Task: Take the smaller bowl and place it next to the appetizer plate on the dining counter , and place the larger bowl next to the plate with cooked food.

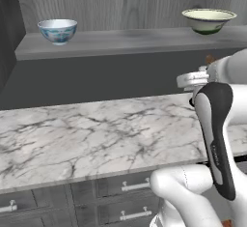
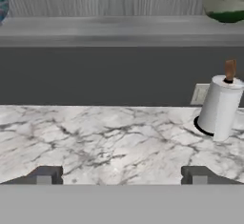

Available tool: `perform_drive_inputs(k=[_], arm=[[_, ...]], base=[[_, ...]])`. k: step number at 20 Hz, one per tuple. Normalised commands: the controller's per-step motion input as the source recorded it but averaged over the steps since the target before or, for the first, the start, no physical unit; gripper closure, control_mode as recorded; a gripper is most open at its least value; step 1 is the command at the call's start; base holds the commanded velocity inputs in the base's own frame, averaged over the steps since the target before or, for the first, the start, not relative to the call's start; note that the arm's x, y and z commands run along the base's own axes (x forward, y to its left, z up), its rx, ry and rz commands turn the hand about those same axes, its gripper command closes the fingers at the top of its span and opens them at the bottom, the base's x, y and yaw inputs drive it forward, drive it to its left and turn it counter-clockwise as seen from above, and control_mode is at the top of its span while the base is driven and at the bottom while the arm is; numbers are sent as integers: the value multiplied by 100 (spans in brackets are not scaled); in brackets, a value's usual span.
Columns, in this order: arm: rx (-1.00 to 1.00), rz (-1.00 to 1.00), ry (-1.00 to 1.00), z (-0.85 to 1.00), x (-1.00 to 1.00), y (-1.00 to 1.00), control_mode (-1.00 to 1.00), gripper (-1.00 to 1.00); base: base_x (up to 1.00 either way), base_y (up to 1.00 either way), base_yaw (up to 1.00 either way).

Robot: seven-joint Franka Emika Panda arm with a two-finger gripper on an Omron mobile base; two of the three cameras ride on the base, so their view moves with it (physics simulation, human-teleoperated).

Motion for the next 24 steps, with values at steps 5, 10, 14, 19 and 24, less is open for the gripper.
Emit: perform_drive_inputs(k=[5,10,14,19,24], arm=[[9,-22,-33,100,-24,-21,-100,-100],[23,-32,-15,96,-31,-43,-100,-100],[33,-23,-26,71,-37,-44,-100,-100],[30,-4,-12,45,-11,-39,-100,-100],[36,0,9,5,27,-62,-100,-100]], base=[[0,0,0],[0,0,0],[0,0,0],[0,0,0],[0,0,0]])
